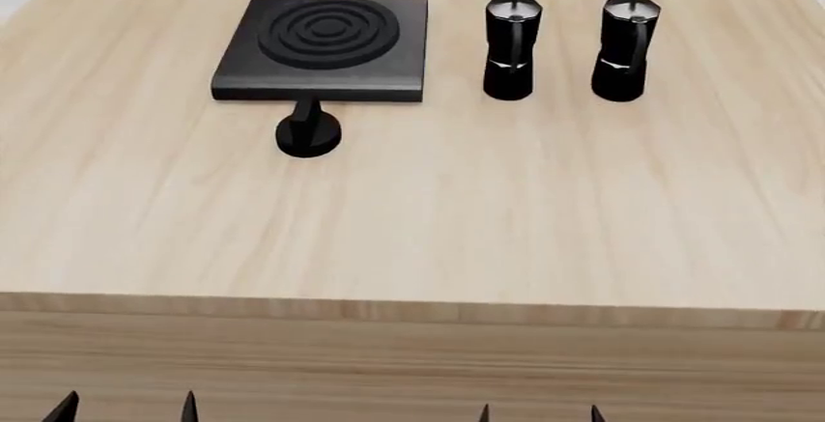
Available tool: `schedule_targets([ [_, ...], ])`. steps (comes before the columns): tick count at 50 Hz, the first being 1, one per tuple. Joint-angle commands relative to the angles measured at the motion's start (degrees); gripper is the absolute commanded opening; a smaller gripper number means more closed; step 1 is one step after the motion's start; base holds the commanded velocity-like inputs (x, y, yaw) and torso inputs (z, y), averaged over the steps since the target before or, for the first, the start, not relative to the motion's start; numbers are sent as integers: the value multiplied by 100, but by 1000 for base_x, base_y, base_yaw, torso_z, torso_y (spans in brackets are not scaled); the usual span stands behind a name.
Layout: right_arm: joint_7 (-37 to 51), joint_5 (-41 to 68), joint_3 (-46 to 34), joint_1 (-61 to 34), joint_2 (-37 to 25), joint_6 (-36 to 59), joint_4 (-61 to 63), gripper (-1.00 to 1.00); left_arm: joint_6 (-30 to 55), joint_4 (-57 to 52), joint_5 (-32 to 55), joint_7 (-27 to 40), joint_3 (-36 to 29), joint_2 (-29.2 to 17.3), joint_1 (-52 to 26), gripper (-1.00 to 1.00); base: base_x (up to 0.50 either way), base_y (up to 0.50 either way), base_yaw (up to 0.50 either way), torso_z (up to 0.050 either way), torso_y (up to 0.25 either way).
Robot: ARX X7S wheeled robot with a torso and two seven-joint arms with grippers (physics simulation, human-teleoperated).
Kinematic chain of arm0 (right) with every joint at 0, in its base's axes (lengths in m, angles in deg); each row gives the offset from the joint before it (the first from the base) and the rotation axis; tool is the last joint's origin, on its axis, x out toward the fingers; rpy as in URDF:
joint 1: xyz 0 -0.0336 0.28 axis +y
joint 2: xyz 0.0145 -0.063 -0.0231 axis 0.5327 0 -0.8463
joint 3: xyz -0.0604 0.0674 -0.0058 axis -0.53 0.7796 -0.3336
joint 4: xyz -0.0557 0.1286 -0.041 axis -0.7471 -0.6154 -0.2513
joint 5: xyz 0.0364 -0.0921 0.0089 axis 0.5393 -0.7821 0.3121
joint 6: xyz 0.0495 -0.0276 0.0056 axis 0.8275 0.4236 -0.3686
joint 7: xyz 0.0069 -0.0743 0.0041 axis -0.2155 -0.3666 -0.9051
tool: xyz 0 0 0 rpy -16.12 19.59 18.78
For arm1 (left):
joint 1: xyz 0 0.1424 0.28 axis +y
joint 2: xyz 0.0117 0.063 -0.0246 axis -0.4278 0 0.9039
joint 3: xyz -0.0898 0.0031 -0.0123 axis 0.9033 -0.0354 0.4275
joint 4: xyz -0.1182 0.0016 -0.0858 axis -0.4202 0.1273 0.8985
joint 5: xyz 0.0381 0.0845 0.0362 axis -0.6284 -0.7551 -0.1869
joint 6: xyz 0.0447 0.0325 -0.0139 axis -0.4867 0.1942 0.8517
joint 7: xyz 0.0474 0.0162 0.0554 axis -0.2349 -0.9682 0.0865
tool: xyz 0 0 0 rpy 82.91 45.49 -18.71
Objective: Put the right moka pot on the stove.
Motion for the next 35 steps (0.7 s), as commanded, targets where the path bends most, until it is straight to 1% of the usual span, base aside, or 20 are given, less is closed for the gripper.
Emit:
schedule_targets([
  [1,75,17,-77,-25,-47,-33,-52,100,-27,3,49,69,-59,-50,-6,100,0,0,0,0,0],
  [4,106,-9,-106,-50,-52,-54,-103,100,-15,-9,59,84,-78,-63,-6,100,0,0,0,0,0],
  [27,171,110,-209,-63,-125,-62,-107,100,-81,7,143,185,-172,-148,-10,100,111,195,0,0,0],
  [35,194,164,-232,-65,-151,-34,-82,100,-66,-18,172,216,-204,-179,-11,100,112,56,0,0,0],
])
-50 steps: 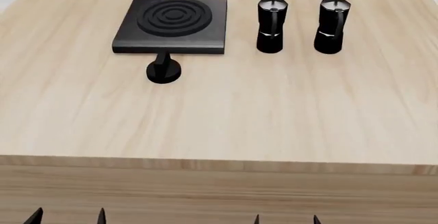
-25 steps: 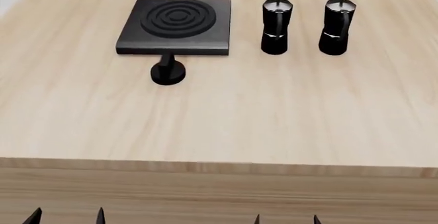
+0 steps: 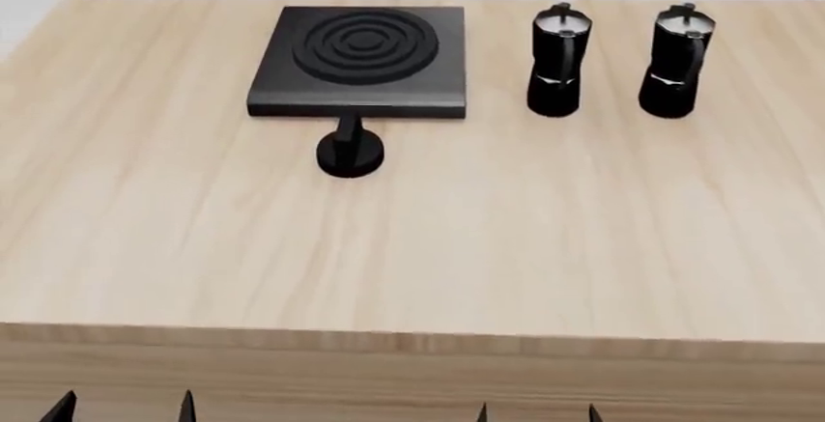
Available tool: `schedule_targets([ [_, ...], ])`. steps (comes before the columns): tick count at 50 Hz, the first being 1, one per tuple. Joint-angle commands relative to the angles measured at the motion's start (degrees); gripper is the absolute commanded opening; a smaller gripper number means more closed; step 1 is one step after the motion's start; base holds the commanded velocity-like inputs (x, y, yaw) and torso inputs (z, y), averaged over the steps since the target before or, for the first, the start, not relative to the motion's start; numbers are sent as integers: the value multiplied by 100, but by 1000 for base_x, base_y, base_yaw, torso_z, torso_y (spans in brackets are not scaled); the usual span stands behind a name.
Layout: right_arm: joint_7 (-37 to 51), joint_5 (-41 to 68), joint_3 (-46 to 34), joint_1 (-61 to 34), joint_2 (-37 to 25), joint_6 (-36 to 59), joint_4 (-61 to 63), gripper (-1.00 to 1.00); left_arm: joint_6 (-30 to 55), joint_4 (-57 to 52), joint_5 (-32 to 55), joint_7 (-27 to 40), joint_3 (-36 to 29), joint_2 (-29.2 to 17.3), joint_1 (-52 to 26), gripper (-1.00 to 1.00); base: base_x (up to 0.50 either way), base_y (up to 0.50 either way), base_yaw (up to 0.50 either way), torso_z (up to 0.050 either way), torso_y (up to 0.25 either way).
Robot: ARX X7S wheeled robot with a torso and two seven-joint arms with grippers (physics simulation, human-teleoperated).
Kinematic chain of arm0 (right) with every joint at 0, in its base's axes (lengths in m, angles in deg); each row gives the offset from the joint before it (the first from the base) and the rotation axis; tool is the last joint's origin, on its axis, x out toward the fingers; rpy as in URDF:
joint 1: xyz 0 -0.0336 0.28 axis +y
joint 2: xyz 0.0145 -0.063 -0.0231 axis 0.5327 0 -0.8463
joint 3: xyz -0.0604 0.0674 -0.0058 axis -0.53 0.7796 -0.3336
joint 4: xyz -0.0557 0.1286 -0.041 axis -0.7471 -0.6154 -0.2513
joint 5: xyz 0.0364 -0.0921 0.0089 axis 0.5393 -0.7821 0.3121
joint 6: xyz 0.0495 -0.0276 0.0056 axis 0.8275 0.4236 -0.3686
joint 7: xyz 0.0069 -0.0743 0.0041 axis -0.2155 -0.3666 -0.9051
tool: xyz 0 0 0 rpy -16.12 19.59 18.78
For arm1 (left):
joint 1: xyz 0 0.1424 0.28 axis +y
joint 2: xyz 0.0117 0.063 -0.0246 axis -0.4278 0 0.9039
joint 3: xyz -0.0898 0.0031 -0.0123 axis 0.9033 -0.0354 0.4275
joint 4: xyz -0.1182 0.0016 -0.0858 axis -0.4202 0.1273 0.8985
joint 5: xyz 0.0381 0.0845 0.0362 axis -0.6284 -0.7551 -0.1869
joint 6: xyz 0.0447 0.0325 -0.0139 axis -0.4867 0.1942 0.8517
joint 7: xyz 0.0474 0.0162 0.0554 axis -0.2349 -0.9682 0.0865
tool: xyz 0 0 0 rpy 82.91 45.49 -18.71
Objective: Put the right moka pot on the stove.
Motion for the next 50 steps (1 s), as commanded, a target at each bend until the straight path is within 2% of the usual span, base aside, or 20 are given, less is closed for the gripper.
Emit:
schedule_targets([
  [1,19,83,-41,-7,-41,1,1,100,-18,3,41,44,-49,-37,-7,100,117,12,0,0,0],
  [50,145,305,-195,-11,-185,-4,44,100,-95,20,178,224,-209,-170,-15,100,157,0,0,0,0],
])
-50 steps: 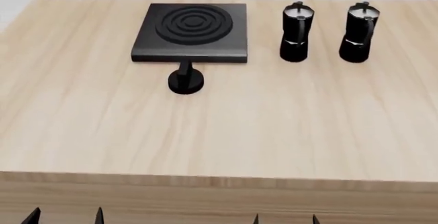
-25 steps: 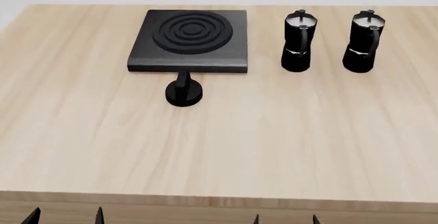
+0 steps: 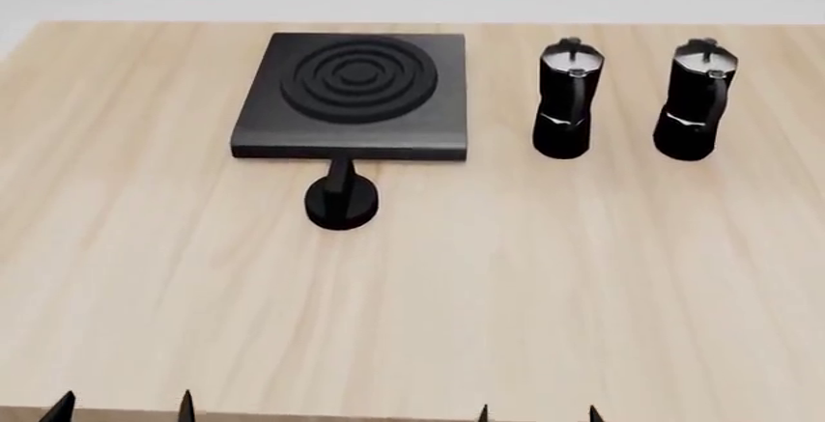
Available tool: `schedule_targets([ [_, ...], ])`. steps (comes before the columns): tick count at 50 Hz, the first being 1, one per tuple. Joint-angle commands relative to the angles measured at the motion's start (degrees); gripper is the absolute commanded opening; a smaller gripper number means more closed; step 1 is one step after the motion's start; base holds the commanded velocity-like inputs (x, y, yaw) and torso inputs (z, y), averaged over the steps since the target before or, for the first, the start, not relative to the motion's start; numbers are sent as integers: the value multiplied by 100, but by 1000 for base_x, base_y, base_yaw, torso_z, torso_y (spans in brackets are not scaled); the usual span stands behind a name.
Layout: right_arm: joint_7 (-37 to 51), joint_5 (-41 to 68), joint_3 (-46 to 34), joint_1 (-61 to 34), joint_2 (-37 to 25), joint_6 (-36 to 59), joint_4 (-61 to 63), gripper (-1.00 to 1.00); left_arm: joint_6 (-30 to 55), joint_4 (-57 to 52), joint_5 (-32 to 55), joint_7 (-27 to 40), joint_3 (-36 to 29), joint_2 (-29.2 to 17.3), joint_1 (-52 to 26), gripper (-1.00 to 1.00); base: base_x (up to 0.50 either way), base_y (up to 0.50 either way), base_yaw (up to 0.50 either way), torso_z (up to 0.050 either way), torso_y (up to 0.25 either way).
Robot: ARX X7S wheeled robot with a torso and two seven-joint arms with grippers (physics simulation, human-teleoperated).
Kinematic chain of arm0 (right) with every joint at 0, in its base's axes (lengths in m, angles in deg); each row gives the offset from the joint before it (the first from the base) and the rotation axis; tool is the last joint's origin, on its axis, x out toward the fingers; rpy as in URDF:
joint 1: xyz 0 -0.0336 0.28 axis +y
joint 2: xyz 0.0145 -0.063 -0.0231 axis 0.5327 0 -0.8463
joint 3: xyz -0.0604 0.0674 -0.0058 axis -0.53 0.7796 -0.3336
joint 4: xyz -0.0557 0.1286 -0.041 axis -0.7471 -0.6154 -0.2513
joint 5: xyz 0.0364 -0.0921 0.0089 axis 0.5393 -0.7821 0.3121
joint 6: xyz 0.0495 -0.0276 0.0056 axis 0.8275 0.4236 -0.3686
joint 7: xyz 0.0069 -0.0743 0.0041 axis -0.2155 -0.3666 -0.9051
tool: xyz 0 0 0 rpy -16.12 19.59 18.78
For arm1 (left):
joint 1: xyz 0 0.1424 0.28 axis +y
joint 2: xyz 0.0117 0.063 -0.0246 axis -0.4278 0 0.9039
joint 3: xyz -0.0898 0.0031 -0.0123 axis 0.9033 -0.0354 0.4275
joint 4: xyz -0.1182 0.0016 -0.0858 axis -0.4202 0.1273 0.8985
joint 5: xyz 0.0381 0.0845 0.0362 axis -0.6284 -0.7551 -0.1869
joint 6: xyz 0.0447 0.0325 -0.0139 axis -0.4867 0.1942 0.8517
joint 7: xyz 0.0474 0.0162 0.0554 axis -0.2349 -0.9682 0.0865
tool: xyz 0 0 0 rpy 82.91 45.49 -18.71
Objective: Put the right moka pot on the stove.
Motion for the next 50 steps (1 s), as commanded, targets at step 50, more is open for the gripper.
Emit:
schedule_targets([
  [50,114,177,-194,-55,-132,-102,-115,100,-30,-23,139,191,-177,-149,-20,100,165,0,0,0,0],
])
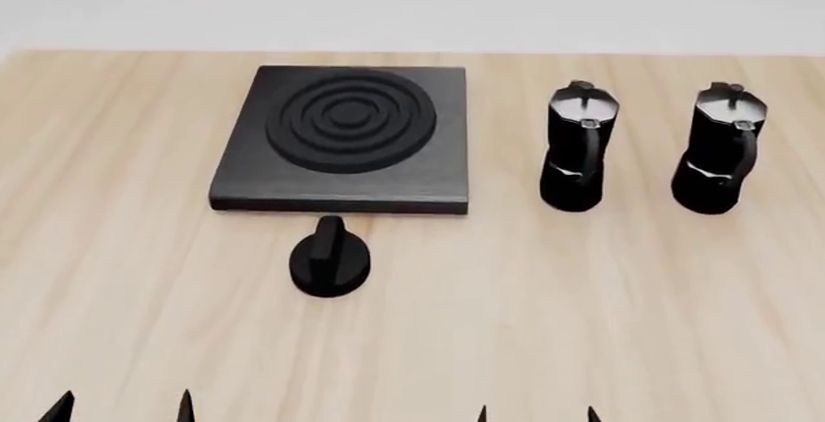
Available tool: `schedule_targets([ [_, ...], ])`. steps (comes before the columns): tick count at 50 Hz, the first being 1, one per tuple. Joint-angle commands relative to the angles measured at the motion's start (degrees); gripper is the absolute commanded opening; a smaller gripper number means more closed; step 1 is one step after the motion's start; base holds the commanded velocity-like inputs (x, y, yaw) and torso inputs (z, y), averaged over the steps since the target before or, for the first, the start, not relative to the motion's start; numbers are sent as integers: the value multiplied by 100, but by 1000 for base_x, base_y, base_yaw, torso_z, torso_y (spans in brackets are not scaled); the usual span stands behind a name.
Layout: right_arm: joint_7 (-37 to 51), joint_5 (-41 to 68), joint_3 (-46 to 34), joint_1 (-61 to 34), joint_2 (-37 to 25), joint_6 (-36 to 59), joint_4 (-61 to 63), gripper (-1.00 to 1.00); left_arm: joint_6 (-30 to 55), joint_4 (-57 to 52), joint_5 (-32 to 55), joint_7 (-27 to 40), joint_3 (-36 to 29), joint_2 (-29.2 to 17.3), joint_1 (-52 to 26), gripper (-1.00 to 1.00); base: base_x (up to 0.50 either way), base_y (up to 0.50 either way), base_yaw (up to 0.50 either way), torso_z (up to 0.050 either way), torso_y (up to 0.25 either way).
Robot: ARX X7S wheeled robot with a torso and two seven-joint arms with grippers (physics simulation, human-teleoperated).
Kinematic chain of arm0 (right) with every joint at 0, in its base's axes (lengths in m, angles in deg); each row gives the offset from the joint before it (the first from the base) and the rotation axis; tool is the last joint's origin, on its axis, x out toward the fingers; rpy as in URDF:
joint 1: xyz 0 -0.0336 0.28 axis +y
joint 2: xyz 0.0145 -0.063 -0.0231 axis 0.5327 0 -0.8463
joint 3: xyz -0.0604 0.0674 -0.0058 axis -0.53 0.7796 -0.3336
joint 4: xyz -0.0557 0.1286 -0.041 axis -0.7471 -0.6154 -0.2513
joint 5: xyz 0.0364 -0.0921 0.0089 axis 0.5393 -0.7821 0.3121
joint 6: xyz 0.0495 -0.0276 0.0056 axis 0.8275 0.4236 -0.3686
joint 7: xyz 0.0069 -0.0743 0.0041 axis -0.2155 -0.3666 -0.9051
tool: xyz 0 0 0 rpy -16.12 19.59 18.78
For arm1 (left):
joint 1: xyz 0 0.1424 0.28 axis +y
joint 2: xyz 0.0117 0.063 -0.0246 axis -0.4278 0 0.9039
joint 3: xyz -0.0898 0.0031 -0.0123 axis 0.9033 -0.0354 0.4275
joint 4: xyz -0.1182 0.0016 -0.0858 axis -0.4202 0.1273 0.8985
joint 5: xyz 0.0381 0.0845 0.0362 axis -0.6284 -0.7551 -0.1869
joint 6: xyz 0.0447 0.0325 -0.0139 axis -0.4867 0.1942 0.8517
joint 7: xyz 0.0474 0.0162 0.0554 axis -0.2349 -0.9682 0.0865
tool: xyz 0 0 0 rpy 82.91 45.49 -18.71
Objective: Put the right moka pot on the stove.
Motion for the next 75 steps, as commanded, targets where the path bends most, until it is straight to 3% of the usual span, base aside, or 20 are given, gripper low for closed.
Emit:
schedule_targets([
  [1,33,20,-32,-9,-24,-18,-16,100,15,-32,21,44,-30,-29,1,100,164,0,0,0,0],
  [75,184,194,-203,-44,-162,-92,-62,100,-82,8,158,209,-210,-168,-34,100,279,0,0,0,0],
])
